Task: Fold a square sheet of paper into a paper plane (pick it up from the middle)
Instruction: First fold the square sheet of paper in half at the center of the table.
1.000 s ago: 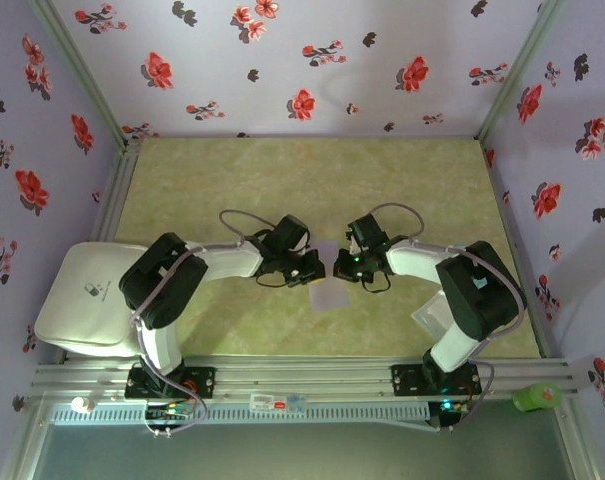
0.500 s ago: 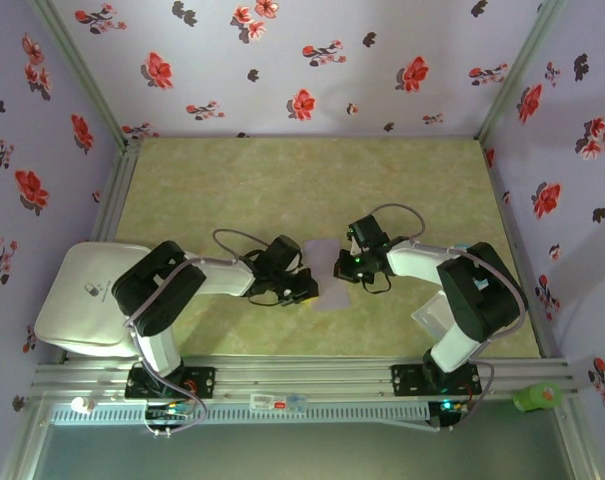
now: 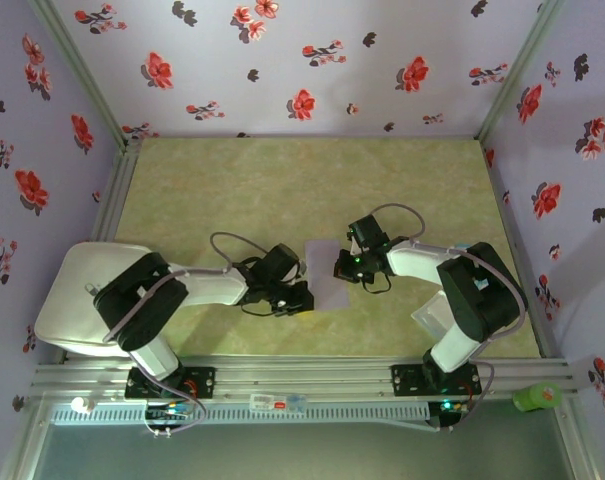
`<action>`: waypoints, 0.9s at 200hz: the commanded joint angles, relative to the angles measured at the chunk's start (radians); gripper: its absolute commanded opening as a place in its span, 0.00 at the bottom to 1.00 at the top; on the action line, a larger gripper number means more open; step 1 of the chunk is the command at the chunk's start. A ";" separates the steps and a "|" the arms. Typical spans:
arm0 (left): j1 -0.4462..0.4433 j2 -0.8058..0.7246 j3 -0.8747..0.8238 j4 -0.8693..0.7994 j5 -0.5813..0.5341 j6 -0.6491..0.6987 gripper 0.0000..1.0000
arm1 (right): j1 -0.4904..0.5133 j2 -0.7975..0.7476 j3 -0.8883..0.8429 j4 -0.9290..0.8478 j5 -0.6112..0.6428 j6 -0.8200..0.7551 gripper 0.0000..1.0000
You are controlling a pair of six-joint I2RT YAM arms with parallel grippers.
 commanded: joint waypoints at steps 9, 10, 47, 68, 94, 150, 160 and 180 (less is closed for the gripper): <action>0.005 -0.108 0.012 -0.085 -0.123 0.051 0.11 | -0.004 0.045 -0.005 -0.190 0.085 -0.025 0.00; 0.006 -0.110 0.012 -0.086 -0.126 0.051 0.11 | -0.004 0.045 -0.001 -0.190 0.083 -0.026 0.00; 0.062 -0.147 0.021 -0.084 -0.201 0.022 0.11 | -0.004 -0.002 0.050 -0.142 -0.013 -0.033 0.06; 0.097 -0.133 0.048 -0.066 -0.185 0.025 0.12 | -0.004 -0.085 0.054 -0.109 -0.037 -0.032 0.17; 0.147 -0.082 0.085 0.003 -0.105 0.017 0.12 | -0.014 -0.208 0.040 -0.130 0.021 -0.016 0.27; 0.203 0.123 0.296 0.015 -0.010 0.058 0.13 | -0.157 -0.451 -0.200 -0.094 0.020 0.193 0.25; 0.211 0.175 0.328 0.043 0.031 0.042 0.13 | -0.158 -0.492 -0.234 -0.073 0.022 0.225 0.26; 0.220 0.253 0.380 0.068 0.059 0.030 0.12 | -0.159 -0.548 -0.283 -0.035 0.008 0.267 0.27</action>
